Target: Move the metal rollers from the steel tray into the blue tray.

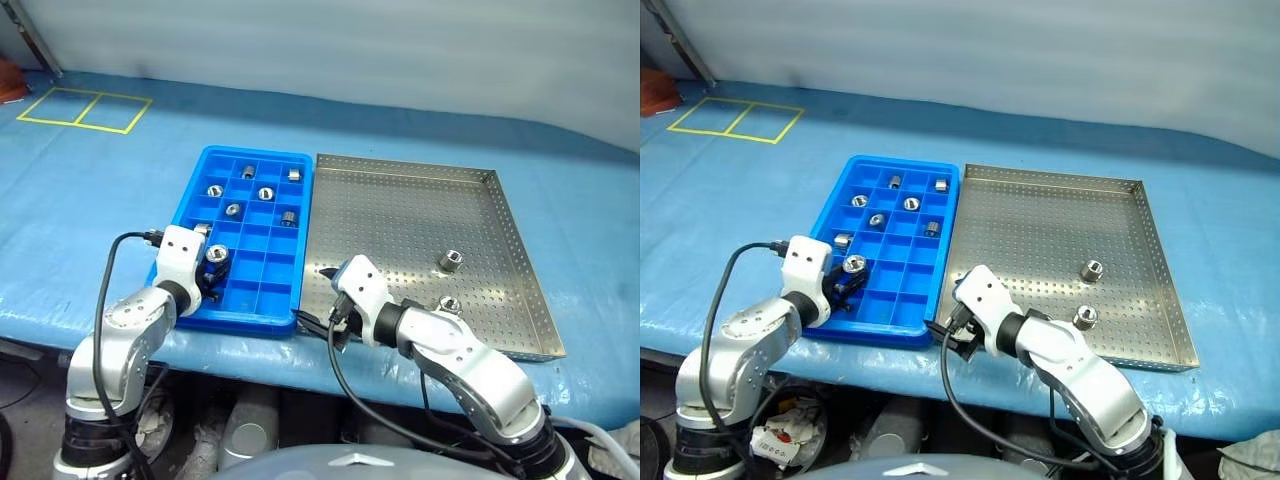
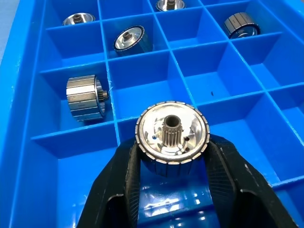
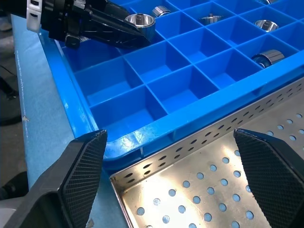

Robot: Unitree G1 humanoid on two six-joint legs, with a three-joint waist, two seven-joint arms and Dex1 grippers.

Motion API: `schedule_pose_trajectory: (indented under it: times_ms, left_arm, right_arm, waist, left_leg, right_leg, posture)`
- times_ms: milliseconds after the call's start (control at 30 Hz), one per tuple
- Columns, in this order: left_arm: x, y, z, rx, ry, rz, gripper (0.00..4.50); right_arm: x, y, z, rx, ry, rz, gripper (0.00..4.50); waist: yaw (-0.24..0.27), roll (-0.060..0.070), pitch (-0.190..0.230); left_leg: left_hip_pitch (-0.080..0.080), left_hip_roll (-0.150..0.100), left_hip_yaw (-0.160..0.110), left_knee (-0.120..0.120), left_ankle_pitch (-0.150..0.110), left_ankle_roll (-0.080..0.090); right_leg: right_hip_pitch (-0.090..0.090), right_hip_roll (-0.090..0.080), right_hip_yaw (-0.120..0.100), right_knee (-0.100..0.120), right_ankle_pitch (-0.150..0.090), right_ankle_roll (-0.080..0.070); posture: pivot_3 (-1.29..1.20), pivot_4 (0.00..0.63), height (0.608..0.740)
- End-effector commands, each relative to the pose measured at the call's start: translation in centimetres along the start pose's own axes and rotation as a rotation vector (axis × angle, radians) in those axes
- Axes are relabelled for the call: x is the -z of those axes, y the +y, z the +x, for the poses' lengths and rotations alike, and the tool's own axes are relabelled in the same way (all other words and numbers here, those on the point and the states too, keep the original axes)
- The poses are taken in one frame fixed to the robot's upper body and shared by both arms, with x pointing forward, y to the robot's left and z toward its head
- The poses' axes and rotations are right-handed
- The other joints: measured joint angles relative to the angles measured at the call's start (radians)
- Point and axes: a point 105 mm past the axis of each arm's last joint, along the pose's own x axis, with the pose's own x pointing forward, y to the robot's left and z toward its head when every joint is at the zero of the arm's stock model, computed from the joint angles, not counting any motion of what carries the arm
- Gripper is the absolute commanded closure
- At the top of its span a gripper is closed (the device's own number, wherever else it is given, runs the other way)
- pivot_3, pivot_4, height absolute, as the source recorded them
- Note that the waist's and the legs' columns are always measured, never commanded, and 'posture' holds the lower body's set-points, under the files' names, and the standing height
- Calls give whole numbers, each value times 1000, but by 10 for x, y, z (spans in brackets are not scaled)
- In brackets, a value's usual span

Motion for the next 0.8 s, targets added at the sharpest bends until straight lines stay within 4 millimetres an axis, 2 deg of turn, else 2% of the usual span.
schedule_pose_trajectory:
  times_ms: [33, 200, 267, 333, 400, 533, 633, 800]
  left_arm:
    - [-10, -6, 1, 46, -34, -15, 2135]
    - [-46, -9, 1, 123, -188, -48, 541]
    - [-58, -11, 1, 158, -235, -41, 34]
    - [-80, -23, 2, 245, -296, -8, 34]
    - [-90, -34, 4, 316, -312, 43, 34]
    - [-105, -70, 16, 529, -305, 173, 34]
    - [-117, -89, 30, 603, -323, 237, 34]
    - [-136, -133, 54, 717, -339, 271, 34]
  right_arm:
    - [-10, 0, -6, 17, -39, -18, 0]
    - [-12, -1, -10, 46, -48, -8, 0]
    - [-13, -1, -13, 61, -51, -5, 0]
    - [-11, -5, -22, 105, -50, 8, 0]
    - [-9, -8, -30, 146, -45, 23, 0]
    - [-1, -17, -50, 257, -40, 77, 0]
    - [1, -21, -61, 322, -39, 100, 0]
    - [5, -21, -71, 396, -29, 117, 0]
  waist:
    - [1, 0, 0]
    - [-5, 0, 0]
    - [-11, 0, 0]
    - [-14, 0, 0]
    - [-18, 0, 0]
    - [-34, 0, 0]
    - [-64, 0, 0]
    - [-101, 0, 0]
  left_leg:
    - [0, 0, 0, 0, 0, 0]
    - [0, 0, 0, 0, 0, 0]
    - [0, 0, 0, 0, 0, 0]
    - [-1, 0, 0, 0, 0, 0]
    - [-1, 0, -1, 0, 0, 0]
    - [-1, -1, -1, 0, 0, 0]
    - [-1, -1, 0, 1, 0, 0]
    - [-1, -1, 0, 2, 0, 0]
  right_leg:
    - [0, 0, 0, 0, 0, 0]
    - [0, -1, -1, 0, 0, 0]
    - [0, 0, -1, 0, 0, 0]
    - [0, 0, -1, 0, 0, 0]
    - [0, 0, -1, 0, 0, -1]
    - [1, 0, -1, -1, 0, -1]
    - [1, 0, 0, 0, 0, 0]
    - [1, 1, 0, 1, 0, 0]
  posture:
    - [276, 150, 740]
    - [224, 150, 740]
    - [201, 150, 740]
    - [188, 150, 740]
    - [168, 150, 740]
    - [96, 150, 740]
    - [37, 150, 740]
    - [-33, 150, 740]
